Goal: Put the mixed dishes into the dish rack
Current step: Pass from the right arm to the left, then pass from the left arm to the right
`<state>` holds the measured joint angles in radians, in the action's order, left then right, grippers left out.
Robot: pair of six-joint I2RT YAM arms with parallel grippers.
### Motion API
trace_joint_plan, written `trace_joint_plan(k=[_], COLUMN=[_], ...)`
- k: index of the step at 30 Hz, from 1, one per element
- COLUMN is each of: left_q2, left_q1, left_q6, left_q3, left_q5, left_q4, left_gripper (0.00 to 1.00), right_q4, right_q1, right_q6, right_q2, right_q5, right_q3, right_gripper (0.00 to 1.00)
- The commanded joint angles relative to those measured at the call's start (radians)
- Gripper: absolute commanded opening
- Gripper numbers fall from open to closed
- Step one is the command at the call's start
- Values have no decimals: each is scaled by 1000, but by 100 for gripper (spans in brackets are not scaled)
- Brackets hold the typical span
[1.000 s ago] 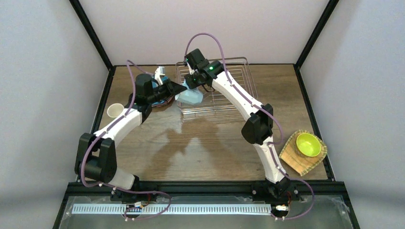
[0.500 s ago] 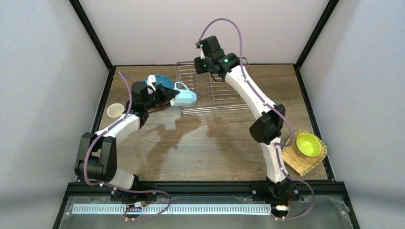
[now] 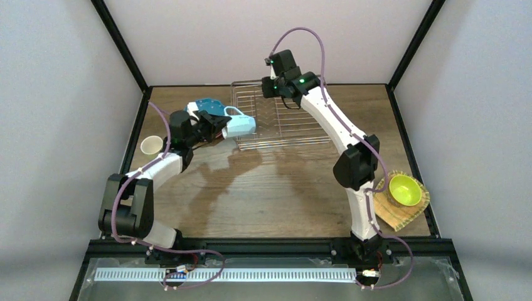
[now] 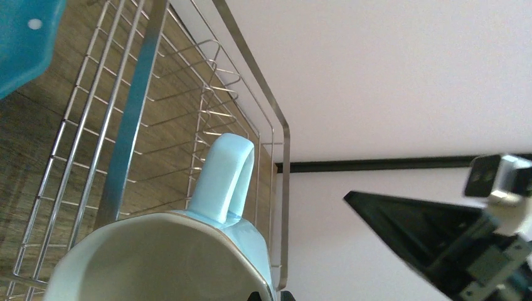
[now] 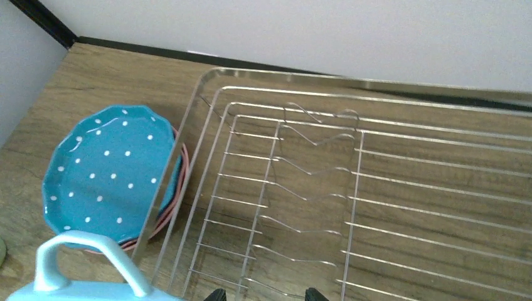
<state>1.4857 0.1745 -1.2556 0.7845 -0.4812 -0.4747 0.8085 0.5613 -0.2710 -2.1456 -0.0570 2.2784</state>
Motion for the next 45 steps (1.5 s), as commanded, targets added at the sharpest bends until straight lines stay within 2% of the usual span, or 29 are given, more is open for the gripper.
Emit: trace_joint_plan(k=[1, 10, 16, 20, 26, 34, 38, 45], left_q2=[-21, -22, -22, -49, -122, -275, -357, -438], left_q1=[-20, -27, -26, -27, -27, -25, -24, -22], left_q6=[-143, -297, -403, -450, -502, -614, -614, -548], left_q3=[-28, -34, -31, -26, -41, -106, -116, -112], left_q5=[43, 62, 30, 0, -57, -71, -94, -180], left_q4=[-183, -311, -406, -430, -472, -531, -507, -450], left_gripper=[3, 3, 3, 3, 3, 3, 3, 3], right_q4=[-57, -205, -273, -382, -535, -635, -702, -718], right_q1=[-40, -96, -118, -151, -235, -252, -252, -253], right_q6=[-67, -160, -179, -205, -277, -262, -297, -327], right_q2=[70, 158, 167, 212, 246, 251, 252, 293], right_q5=[53, 230, 322, 392, 586, 765, 850, 970], right_q3=[-80, -274, -309, -402, -492, -500, -499, -511], right_gripper=[71, 90, 92, 92, 92, 92, 92, 92])
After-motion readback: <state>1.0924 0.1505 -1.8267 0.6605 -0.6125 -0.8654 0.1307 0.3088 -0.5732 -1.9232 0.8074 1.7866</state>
